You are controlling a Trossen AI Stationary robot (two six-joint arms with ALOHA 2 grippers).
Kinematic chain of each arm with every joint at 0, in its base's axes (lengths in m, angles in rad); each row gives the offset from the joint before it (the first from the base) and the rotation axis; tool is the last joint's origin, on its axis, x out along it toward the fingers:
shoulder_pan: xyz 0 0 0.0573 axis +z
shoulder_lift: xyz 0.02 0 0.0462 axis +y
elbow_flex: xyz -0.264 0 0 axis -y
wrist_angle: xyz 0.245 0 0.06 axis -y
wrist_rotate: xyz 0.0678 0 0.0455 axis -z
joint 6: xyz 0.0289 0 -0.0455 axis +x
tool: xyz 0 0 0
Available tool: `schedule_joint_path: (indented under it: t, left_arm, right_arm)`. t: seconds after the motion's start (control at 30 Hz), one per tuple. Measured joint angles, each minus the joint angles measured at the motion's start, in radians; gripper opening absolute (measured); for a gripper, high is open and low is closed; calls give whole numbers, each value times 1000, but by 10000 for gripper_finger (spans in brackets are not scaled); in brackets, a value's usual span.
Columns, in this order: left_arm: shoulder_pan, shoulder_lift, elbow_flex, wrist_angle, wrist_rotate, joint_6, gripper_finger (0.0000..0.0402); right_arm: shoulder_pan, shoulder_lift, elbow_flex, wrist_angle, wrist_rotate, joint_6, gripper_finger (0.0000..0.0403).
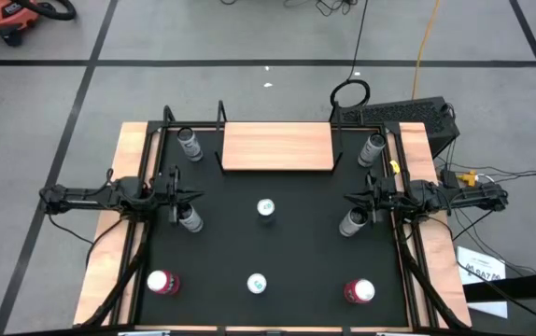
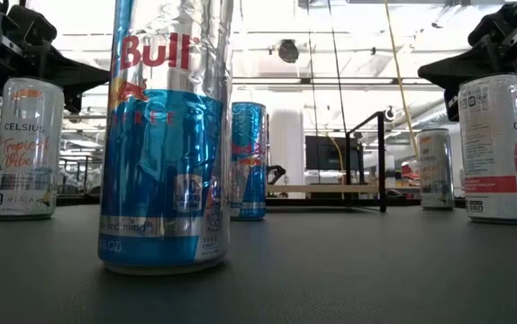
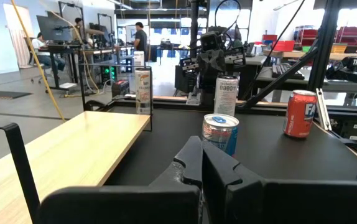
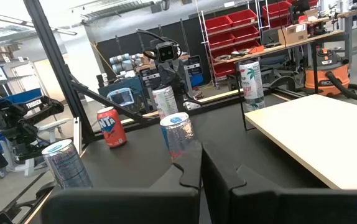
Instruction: Place canned beverage on shelf
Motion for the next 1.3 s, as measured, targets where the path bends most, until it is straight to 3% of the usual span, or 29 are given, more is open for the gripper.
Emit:
schedule_joint_path:
  t: [0.87, 1.3]
  left_arm:
    - [0, 0, 0, 0, 0, 0, 1]
    - [0, 0, 0, 4, 1, -6, 1]
  right_arm:
    - [0, 0, 0, 7, 1, 0, 0]
    - [0, 0, 0, 148, 6, 16, 0]
